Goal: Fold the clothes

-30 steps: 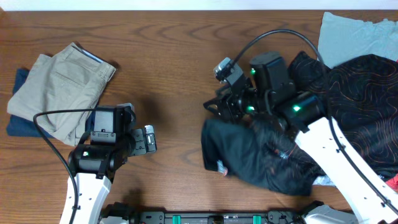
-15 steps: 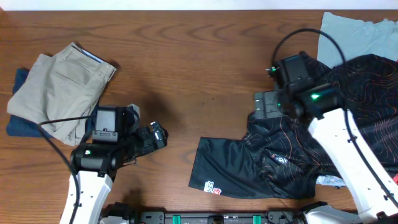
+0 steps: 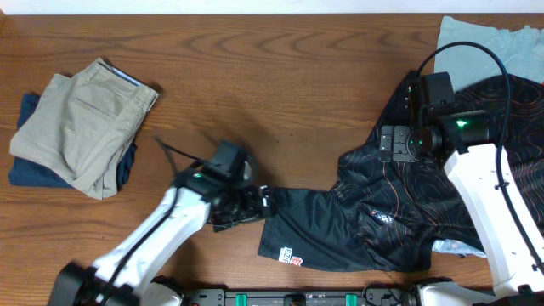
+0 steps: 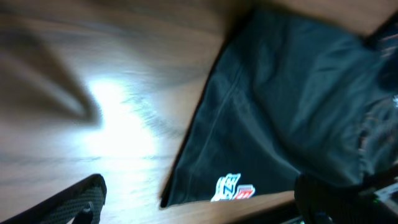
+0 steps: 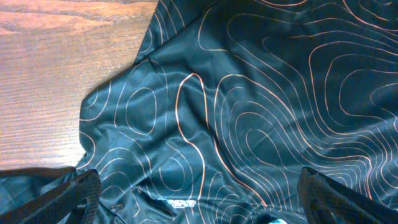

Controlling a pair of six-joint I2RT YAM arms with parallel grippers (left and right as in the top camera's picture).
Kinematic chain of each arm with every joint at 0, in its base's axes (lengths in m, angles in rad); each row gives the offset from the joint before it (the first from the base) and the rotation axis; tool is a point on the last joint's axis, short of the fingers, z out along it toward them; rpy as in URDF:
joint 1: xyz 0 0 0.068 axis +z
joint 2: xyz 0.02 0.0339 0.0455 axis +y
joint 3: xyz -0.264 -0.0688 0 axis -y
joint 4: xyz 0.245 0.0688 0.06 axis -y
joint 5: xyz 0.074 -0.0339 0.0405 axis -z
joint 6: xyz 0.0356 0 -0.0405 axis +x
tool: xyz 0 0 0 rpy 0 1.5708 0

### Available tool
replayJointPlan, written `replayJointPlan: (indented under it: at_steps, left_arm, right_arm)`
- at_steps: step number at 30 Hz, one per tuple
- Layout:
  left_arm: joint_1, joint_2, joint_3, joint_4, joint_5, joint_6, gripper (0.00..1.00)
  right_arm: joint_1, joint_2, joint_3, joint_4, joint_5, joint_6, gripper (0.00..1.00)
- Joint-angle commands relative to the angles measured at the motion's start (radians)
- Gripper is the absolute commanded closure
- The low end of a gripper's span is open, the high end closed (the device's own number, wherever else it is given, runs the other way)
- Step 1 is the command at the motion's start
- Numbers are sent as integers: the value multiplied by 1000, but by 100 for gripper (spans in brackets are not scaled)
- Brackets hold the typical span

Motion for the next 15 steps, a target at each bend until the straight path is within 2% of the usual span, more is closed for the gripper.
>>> replayJointPlan:
  at_steps: [1,8,9,11,13,14,15]
  left_arm:
    - [-77,96,-11,50,7,-97,2]
    - [-260,255,-11,274,77,-223,1]
    - [-284,270,-11,300,77,-224,5]
    - [-317,293,-11,332,68,-223,27]
    - [-325,301,-11,343,37,-223,63]
    - [-320,301,-10,343,11,-220,86]
    - [-312,296,-10,340,-11,-204,94]
  right_arm:
    - [-10,-14,12,-3,0,16,1]
    - [-10,-14,12,-5,0,16,1]
    - [-10,-14,12,-5,0,16,1]
    - [-10,-14,12,-7,0,16,1]
    - [-10,-14,12,-12,1,16,1]
    - [-10,-14,12,-15,0,16,1]
    - [-10,-14,12,-17,1,16,1]
